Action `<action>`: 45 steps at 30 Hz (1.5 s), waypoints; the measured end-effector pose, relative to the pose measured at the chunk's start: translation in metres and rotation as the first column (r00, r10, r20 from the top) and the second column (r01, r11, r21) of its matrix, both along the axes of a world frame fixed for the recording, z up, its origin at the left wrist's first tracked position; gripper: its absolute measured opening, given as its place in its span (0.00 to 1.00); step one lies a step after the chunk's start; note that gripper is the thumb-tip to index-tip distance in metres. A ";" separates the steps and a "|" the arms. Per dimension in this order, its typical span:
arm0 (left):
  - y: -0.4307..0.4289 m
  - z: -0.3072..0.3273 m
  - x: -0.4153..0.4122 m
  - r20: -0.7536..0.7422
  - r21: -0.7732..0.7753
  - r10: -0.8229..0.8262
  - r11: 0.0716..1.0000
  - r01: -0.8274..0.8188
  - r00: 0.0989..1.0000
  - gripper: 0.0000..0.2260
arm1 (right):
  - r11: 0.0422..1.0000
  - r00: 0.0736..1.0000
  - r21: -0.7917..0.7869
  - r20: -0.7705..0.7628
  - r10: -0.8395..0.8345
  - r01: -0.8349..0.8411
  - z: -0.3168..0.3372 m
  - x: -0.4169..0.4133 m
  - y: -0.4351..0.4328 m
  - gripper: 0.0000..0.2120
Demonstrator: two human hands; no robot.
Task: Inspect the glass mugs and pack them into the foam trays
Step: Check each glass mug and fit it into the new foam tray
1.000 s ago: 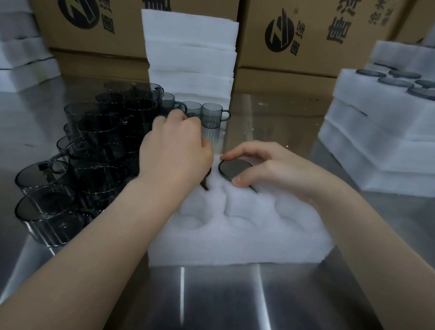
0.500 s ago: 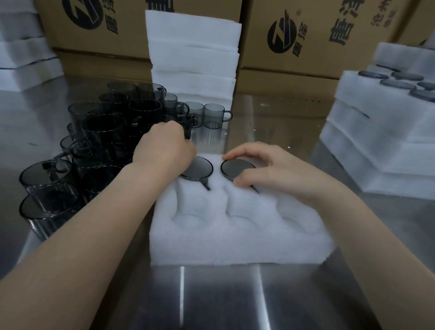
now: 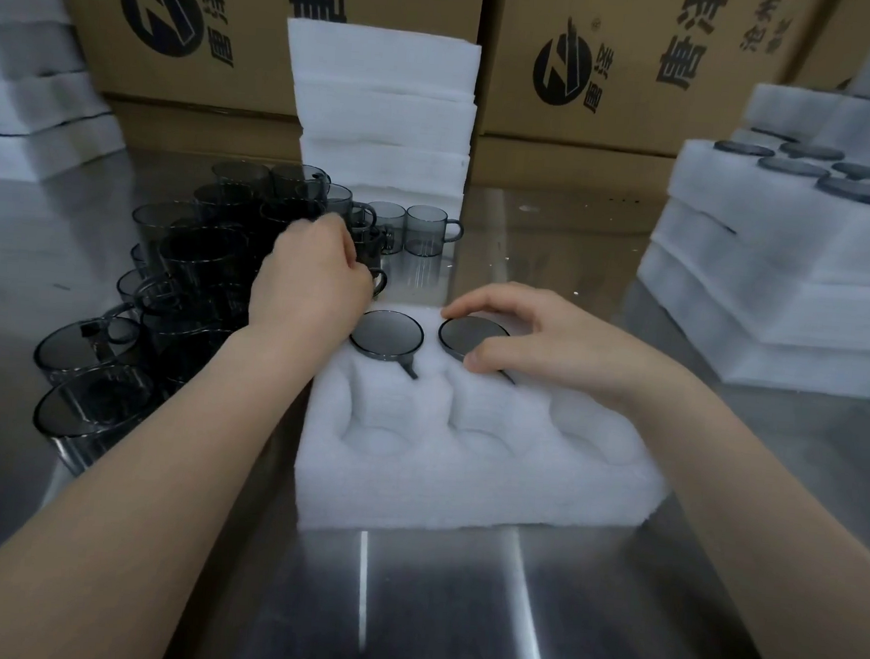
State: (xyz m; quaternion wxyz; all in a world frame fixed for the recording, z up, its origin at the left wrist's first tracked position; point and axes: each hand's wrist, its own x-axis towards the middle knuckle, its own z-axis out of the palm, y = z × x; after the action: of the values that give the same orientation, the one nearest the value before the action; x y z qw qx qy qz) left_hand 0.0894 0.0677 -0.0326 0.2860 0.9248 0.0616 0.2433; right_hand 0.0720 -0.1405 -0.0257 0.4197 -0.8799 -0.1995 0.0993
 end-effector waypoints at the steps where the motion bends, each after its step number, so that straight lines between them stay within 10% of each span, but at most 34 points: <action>1: 0.000 0.002 -0.001 0.056 0.037 0.026 0.999 -0.028 0.998 0.08 | 1.000 1.000 -0.008 0.004 -0.001 0.001 0.000 0.000 0.000 0.17; 28: 0.004 0.020 0.002 0.135 0.153 0.138 0.975 -0.158 0.981 0.06 | 0.999 0.999 -0.034 0.039 0.018 -0.016 -0.005 0.002 -0.002 0.17; 37: -0.020 0.028 -0.029 0.379 0.017 -0.394 0.907 0.420 0.837 0.04 | 0.821 0.973 0.542 0.033 -0.230 0.176 -0.001 0.012 -0.007 0.11; 45: -0.019 0.000 -0.030 0.293 0.103 -0.569 0.818 0.566 0.769 0.06 | 0.789 0.996 0.612 0.028 -0.088 0.053 0.002 0.005 -0.002 0.20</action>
State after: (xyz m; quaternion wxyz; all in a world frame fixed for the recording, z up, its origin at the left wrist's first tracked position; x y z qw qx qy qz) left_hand 0.0592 0.0482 -0.0324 0.3481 0.8512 -0.2670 0.2881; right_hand 0.0774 -0.1423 -0.0241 0.6788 -0.7066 -0.1995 -0.0105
